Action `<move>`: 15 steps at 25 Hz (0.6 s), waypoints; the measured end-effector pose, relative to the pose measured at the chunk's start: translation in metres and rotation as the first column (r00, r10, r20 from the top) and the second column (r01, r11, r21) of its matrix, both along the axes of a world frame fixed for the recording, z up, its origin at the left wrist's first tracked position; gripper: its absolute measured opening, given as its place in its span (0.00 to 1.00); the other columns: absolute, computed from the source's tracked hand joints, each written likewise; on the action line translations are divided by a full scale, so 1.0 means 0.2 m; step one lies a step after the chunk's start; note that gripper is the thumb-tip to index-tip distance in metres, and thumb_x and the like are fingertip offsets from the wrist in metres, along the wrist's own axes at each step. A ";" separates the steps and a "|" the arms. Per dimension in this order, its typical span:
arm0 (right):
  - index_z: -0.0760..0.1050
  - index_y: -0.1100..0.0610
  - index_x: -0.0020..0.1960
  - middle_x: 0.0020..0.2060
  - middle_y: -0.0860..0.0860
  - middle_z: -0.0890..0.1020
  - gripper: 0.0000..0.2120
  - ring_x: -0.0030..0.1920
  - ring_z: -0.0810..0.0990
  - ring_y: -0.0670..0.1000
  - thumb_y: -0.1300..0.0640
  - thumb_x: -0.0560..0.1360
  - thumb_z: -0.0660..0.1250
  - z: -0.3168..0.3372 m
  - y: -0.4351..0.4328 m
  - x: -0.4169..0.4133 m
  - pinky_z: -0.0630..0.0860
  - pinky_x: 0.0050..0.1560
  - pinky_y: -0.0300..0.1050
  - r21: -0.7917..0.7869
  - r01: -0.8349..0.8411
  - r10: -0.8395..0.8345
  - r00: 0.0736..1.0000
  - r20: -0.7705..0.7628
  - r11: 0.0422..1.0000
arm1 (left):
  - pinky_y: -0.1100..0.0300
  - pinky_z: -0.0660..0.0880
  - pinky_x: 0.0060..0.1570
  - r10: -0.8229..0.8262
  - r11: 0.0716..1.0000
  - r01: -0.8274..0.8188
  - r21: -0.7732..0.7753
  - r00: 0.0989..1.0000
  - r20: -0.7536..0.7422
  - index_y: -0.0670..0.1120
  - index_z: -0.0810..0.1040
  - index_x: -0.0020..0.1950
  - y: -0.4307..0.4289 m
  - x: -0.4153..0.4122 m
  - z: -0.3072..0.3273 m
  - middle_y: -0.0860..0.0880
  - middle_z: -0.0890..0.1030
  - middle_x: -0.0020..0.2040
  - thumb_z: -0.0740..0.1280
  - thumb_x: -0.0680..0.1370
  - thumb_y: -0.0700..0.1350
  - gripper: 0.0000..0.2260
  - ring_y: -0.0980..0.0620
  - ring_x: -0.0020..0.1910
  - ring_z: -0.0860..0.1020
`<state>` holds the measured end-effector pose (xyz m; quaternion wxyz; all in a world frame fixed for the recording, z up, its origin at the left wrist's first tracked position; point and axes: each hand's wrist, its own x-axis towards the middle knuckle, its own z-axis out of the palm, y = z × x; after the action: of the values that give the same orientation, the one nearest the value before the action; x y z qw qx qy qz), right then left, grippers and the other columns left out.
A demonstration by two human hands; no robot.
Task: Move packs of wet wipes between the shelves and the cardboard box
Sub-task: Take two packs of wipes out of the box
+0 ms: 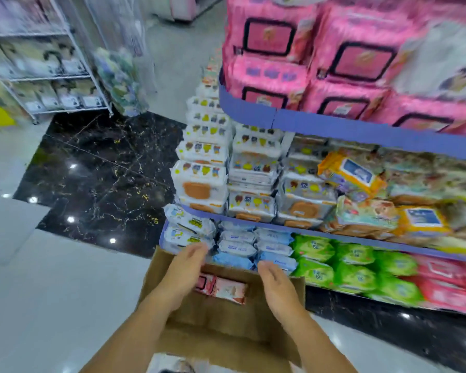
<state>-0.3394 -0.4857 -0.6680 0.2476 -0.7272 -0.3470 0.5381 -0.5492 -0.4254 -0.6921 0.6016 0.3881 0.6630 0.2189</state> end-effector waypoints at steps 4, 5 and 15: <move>0.66 0.52 0.76 0.73 0.48 0.70 0.24 0.72 0.69 0.50 0.43 0.84 0.54 0.65 0.17 0.04 0.62 0.63 0.41 0.147 -0.003 -0.007 0.998 0.069 0.989 | 0.43 0.73 0.67 -0.061 0.979 0.054 0.195 0.998 0.032 0.56 0.75 0.60 0.24 0.07 0.74 0.50 0.79 0.64 0.58 0.84 0.58 0.11 0.49 0.63 0.78; 0.66 0.52 0.76 0.72 0.48 0.71 0.24 0.71 0.69 0.51 0.42 0.84 0.54 0.78 0.21 0.05 0.63 0.63 0.42 0.188 0.012 -0.028 0.996 0.079 0.982 | 0.43 0.73 0.67 -0.076 0.970 0.068 0.234 0.997 0.024 0.55 0.74 0.62 0.31 0.08 0.87 0.51 0.79 0.65 0.58 0.84 0.58 0.12 0.49 0.63 0.78; 0.68 0.52 0.74 0.61 0.42 0.72 0.22 0.68 0.72 0.49 0.44 0.84 0.55 1.45 0.41 0.49 0.67 0.61 0.44 0.469 0.042 -0.110 0.987 0.118 0.882 | 0.44 0.70 0.70 -0.254 0.857 0.214 0.469 0.967 0.023 0.55 0.72 0.68 0.60 0.63 1.65 0.53 0.75 0.70 0.57 0.83 0.61 0.17 0.49 0.68 0.74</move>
<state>-0.2423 -0.4045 -0.3772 0.4103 -0.6961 -0.4534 0.3763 -0.4241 -0.3053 -0.3614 0.5411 0.5884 0.5136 0.3118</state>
